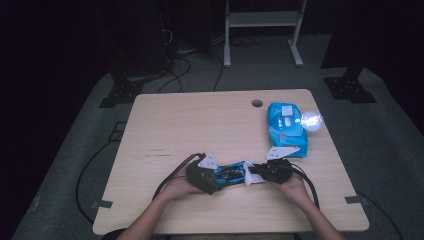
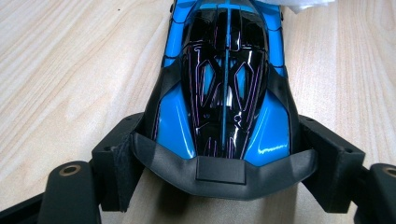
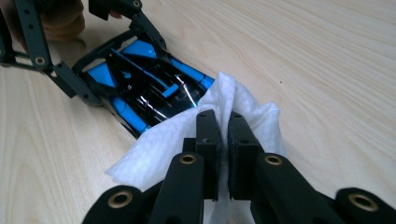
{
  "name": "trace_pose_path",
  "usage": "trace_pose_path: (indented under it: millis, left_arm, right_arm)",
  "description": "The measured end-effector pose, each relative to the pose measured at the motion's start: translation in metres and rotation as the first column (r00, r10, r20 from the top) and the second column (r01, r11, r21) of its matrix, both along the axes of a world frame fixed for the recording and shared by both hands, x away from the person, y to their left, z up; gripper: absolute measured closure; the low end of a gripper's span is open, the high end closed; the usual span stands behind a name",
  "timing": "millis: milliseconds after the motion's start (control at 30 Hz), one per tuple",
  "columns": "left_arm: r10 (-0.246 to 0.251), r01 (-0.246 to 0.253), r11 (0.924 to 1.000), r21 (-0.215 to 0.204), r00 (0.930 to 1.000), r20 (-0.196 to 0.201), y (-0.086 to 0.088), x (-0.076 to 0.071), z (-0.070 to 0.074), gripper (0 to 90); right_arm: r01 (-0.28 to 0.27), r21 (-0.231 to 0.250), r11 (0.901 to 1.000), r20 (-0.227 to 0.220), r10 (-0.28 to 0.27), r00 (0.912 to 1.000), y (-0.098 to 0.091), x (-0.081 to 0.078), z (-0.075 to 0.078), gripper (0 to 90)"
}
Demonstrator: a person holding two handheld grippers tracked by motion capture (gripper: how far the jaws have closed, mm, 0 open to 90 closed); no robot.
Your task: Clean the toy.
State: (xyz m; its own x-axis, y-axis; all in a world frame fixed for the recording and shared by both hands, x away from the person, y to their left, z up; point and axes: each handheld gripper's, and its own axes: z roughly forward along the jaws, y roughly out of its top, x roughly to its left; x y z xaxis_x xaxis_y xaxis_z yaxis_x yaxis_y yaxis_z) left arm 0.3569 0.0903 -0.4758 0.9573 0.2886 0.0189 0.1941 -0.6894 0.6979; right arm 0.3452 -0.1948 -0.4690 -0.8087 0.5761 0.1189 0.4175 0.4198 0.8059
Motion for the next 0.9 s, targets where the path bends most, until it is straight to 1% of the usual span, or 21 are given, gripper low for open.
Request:
trace_pose_path:
  millis: [100, 167, 267, 333, 367, 433, 533, 600, 667, 833, 900]
  left_arm:
    - [-0.002, 0.002, 1.0, 0.002, 1.0, -0.001, 0.0, 0.0, 0.0, 23.3]
    - [-0.004, 0.004, 1.0, 0.002, 1.0, 0.0, 0.0, 0.001, 0.0, 23.4]
    - [-0.003, 0.003, 1.0, 0.002, 1.0, -0.001, 0.0, 0.001, 0.0, 23.3]
    - [-0.003, 0.003, 1.0, 0.002, 1.0, -0.002, 0.0, 0.001, 0.0, 23.3]
    - [-0.002, 0.002, 1.0, 0.002, 1.0, -0.001, 0.0, 0.001, 0.0, 23.3]
    - [-0.001, 0.001, 1.0, 0.002, 1.0, 0.002, 0.0, 0.0, 0.0, 23.3]
    - [-0.002, 0.002, 1.0, 0.001, 1.0, 0.001, 0.0, 0.0, 0.0, 23.3]
    - [-0.002, 0.002, 1.0, 0.002, 1.0, 0.0, 0.0, 0.0, 0.0, 23.3]
    - [-0.003, 0.003, 1.0, 0.002, 1.0, -0.004, 0.001, 0.0, 0.0, 23.3]
    - [-0.002, 0.002, 1.0, 0.002, 0.9999, -0.013, 0.003, 0.0, 0.001, 23.3]
    - [0.0, 0.0, 1.0, 0.001, 0.9999, -0.011, 0.003, 0.0, 0.001, 23.4]
  right_arm:
    - [-0.009, -0.005, 0.9999, 0.004, 0.009, 1.0, 0.003, -0.002, 0.001, 84.7]
    - [-0.029, 0.001, 0.9996, 0.006, 0.029, 0.9996, 0.008, -0.005, 0.002, 84.7]
    - [-0.081, 0.039, 0.996, 0.001, 0.081, 0.9967, 0.02, -0.009, 0.003, 84.7]
    - [-0.102, 0.028, 0.9944, 0.017, 0.102, 0.9947, 0.028, -0.011, 0.004, 84.7]
    - [-0.108, 0.025, 0.9938, 0.02, 0.108, 0.994, 0.029, -0.011, 0.005, 84.8]
    - [-0.103, 0.023, 0.9945, 0.017, 0.102, 0.9946, 0.027, -0.009, 0.005, 84.8]
    - [-0.065, 0.007, 0.9979, 0.018, 0.064, 0.9977, 0.018, -0.007, 0.004, 84.8]
    - [-0.042, 0.002, 0.9991, 0.012, 0.041, 0.9991, 0.012, -0.005, 0.002, 84.8]
    - [-0.022, 0.013, 0.9997, 0.002, 0.022, 0.9998, 0.005, -0.003, -0.001, 84.8]
    - [-0.018, -0.005, 0.9998, 0.011, 0.018, 0.9998, 0.004, -0.003, 0.0, 84.8]
    - [-0.017, -0.002, 0.9998, 0.008, 0.018, 0.9998, 0.005, -0.003, 0.0, 84.8]
